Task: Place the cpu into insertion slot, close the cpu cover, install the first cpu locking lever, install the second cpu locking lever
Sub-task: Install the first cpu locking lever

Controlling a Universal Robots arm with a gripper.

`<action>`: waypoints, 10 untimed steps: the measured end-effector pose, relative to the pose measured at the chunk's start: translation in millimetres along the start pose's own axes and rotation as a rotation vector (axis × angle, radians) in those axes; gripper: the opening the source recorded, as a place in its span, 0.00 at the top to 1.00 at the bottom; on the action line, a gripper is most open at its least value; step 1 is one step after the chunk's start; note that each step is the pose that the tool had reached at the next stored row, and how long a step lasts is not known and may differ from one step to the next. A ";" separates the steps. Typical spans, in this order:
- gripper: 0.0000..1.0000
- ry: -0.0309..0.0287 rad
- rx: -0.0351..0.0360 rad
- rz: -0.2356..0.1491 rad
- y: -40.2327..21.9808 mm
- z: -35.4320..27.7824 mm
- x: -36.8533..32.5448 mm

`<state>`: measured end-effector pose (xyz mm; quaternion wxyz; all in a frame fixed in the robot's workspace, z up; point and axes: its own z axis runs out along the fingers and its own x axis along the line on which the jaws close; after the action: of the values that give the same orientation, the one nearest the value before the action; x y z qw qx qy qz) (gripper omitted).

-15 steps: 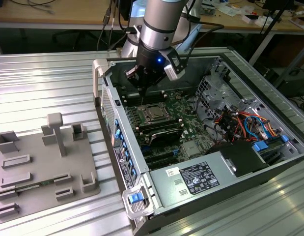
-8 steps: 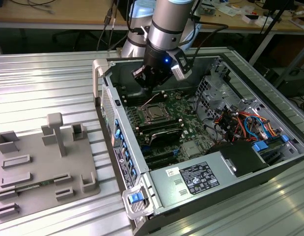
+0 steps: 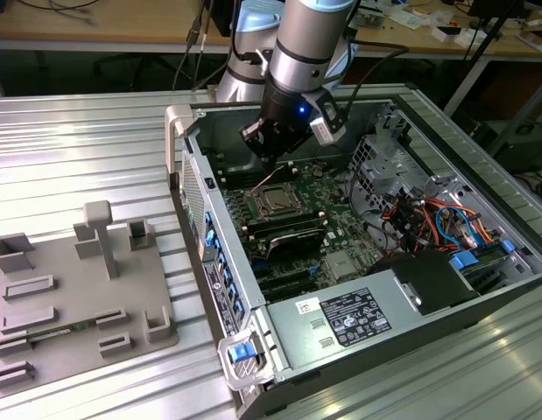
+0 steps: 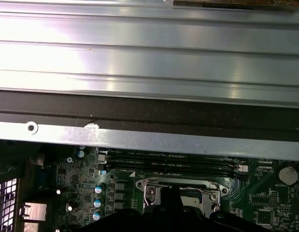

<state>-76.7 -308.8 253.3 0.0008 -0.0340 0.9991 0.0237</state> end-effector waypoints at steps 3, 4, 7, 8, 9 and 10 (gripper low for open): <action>0.89 0.0001 0.0000 -0.002 0.0 0.7 0.0; 0.89 0.0001 0.0000 -0.002 0.0 0.7 0.0; 0.89 0.0001 0.0000 -0.002 0.0 0.7 0.0; 0.89 0.0002 0.0000 -0.002 0.0 0.7 0.0; 0.89 0.0001 0.0000 -0.002 0.0 0.7 0.0; 0.89 0.0001 0.0000 -0.002 0.0 0.7 0.0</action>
<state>-76.7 -308.8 252.7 0.0007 -0.0350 0.9991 0.0237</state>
